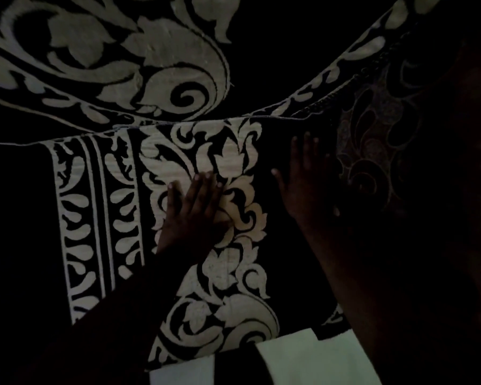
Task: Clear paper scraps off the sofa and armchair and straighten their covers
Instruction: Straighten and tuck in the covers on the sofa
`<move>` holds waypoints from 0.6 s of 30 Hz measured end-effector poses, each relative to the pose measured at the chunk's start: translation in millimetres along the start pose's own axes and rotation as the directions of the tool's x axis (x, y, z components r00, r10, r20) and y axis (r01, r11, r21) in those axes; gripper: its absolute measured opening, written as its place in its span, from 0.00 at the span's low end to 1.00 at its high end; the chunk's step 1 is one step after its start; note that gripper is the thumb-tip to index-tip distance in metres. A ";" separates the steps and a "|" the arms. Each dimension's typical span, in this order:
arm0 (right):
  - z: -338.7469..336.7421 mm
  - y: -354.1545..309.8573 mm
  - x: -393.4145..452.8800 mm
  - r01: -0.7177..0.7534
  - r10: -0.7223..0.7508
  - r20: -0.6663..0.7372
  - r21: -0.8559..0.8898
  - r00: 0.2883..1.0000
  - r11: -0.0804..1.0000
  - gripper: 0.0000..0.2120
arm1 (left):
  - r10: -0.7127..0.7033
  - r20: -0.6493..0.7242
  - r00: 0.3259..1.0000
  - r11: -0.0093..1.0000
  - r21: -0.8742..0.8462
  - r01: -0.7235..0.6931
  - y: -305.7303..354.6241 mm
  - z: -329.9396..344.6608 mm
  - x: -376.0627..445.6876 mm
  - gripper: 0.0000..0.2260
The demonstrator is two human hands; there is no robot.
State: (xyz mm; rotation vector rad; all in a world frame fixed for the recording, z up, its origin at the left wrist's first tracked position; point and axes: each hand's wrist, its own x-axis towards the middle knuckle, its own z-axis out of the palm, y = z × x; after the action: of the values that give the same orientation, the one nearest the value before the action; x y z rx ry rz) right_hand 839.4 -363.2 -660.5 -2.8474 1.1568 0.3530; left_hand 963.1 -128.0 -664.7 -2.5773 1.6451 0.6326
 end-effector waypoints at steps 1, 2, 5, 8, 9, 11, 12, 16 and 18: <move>-1.5 -11.9 -20.1 0.065 -0.066 0.036 0.042 0.997 0.997 0.37 | -0.002 0.016 1.000 1.000 0.005 0.002 4.5 1.7 -5.6 0.35; 1.1 -24.7 -45.1 0.150 -0.156 0.063 0.083 0.986 0.985 0.36 | 0.012 0.022 1.000 1.000 0.011 -0.012 9.6 4.5 -14.1 0.35; 21.9 -32.1 -123.6 0.244 -0.252 0.128 0.072 0.959 0.967 0.38 | 0.085 -0.001 0.996 0.996 -0.021 -0.085 22.9 17.7 -52.4 0.36; 32.0 15.6 -144.9 0.133 -0.135 0.116 0.026 0.984 0.991 0.40 | 0.102 -0.021 0.995 0.994 -0.037 -0.102 31.5 31.9 -86.4 0.36; 32.7 30.3 -143.2 0.105 -0.109 0.119 0.036 0.987 0.994 0.40 | 0.101 -0.018 0.995 0.994 -0.045 -0.102 34.4 36.0 -94.1 0.36; 32.6 53.2 -136.3 0.030 -0.042 0.102 0.118 0.994 0.993 0.40 | 0.115 -0.023 0.993 0.992 -0.056 -0.117 40.6 40.3 -104.3 0.36; 32.0 59.4 -133.9 -0.009 -0.004 0.086 0.156 0.996 0.988 0.40 | 0.121 -0.026 0.992 0.991 -0.053 -0.122 43.2 40.6 -107.0 0.36; 22.4 25.9 -141.7 0.033 -0.038 0.117 0.046 0.992 0.998 0.38 | 0.053 0.005 0.999 0.998 -0.045 -0.052 45.1 36.1 -119.1 0.38; 20.4 -25.5 -162.6 0.223 -0.232 0.166 0.070 0.959 0.972 0.41 | -0.039 0.031 0.999 0.998 -0.041 0.041 39.3 37.4 -128.7 0.39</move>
State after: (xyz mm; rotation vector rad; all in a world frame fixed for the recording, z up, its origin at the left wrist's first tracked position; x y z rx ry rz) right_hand 740.3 -231.3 -644.4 -2.7987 0.7862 0.5352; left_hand 870.0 -25.5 -647.0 -2.6085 1.5842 0.7069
